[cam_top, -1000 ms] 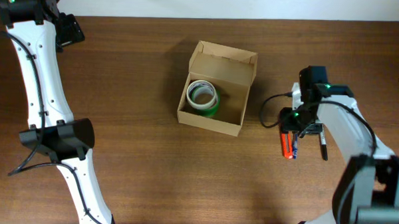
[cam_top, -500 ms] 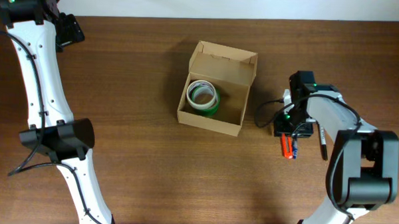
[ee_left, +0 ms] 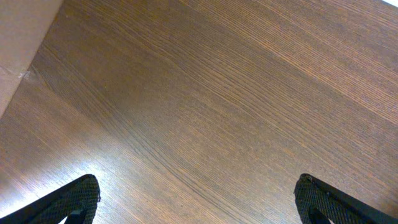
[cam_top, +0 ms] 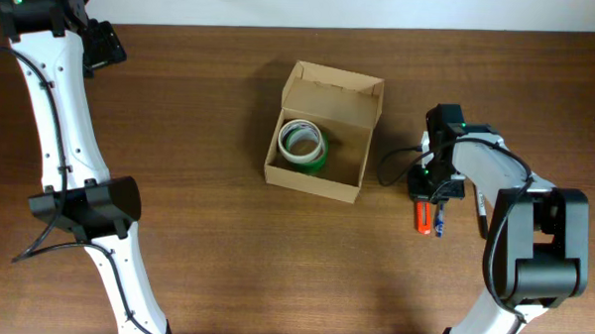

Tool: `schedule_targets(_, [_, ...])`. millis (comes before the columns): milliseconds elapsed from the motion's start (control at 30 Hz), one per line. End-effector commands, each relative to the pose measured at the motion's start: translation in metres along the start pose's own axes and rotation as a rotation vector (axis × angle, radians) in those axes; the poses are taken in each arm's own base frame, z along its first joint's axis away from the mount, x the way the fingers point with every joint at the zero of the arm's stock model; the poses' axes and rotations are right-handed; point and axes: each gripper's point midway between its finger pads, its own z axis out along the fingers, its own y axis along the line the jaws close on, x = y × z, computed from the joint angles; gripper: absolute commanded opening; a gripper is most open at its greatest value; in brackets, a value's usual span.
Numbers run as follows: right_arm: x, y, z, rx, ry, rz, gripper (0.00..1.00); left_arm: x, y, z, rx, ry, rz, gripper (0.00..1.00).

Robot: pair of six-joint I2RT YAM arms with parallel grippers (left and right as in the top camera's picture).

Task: Pack container
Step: 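Release the white tape and grasp the orange box cutter with the right gripper, then carry the orange box cutter with the right gripper and lower it into the box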

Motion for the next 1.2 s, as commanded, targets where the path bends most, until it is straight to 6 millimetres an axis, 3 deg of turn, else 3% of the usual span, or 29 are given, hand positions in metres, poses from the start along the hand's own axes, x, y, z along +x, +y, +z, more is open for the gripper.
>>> schedule_targets(0, [-0.027, 0.004, -0.037, -0.009, -0.103, 0.006, 0.04, -0.002, 0.006, -0.016, 0.011, -0.027, -0.001, 1.00])
schedule_targets(133, [-0.060, 0.006, -0.119, -0.023, -0.264, 0.005, 0.04, -0.002, 0.006, -0.016, 0.011, -0.027, -0.001, 1.00])
schedule_targets(233, [-0.079, 0.009, -0.196, -0.036, -0.406, 0.002, 0.04, -0.002, 0.006, -0.016, 0.011, -0.027, -0.001, 1.00])
schedule_targets(333, [-0.084, 0.018, -0.253, -0.052, -0.508, -0.050, 0.04, -0.002, 0.006, -0.016, 0.011, -0.027, -0.001, 1.00])
schedule_targets(433, [-0.078, 0.048, -0.296, -0.105, -0.583, -0.181, 0.04, -0.002, 0.006, -0.016, 0.011, -0.027, -0.001, 1.00])
schedule_targets(500, [-0.065, 0.081, -0.311, -0.139, -0.598, -0.337, 0.03, -0.002, 0.006, -0.016, 0.011, -0.027, -0.001, 1.00])
schedule_targets(600, [-0.040, 0.125, -0.310, -0.131, -0.573, -0.584, 0.04, -0.002, 0.006, -0.016, 0.011, -0.027, -0.001, 1.00])
schedule_targets(733, [-0.006, 0.178, -0.287, -0.076, -0.489, -0.941, 0.04, -0.002, 0.006, -0.016, 0.011, -0.027, -0.001, 1.00])
schedule_targets(833, [0.004, 0.204, -0.267, -0.028, -0.439, -1.122, 0.04, -0.002, 0.006, -0.016, 0.011, -0.027, -0.001, 1.00])
schedule_targets(1000, [-0.003, 0.236, -0.230, -0.001, -0.381, -1.311, 0.04, -0.002, 0.006, -0.016, 0.011, -0.027, -0.001, 1.00])
schedule_targets(1167, [-0.023, 0.244, -0.185, 0.008, -0.298, -1.342, 0.04, -0.002, 0.006, -0.016, 0.011, -0.027, -0.001, 1.00])
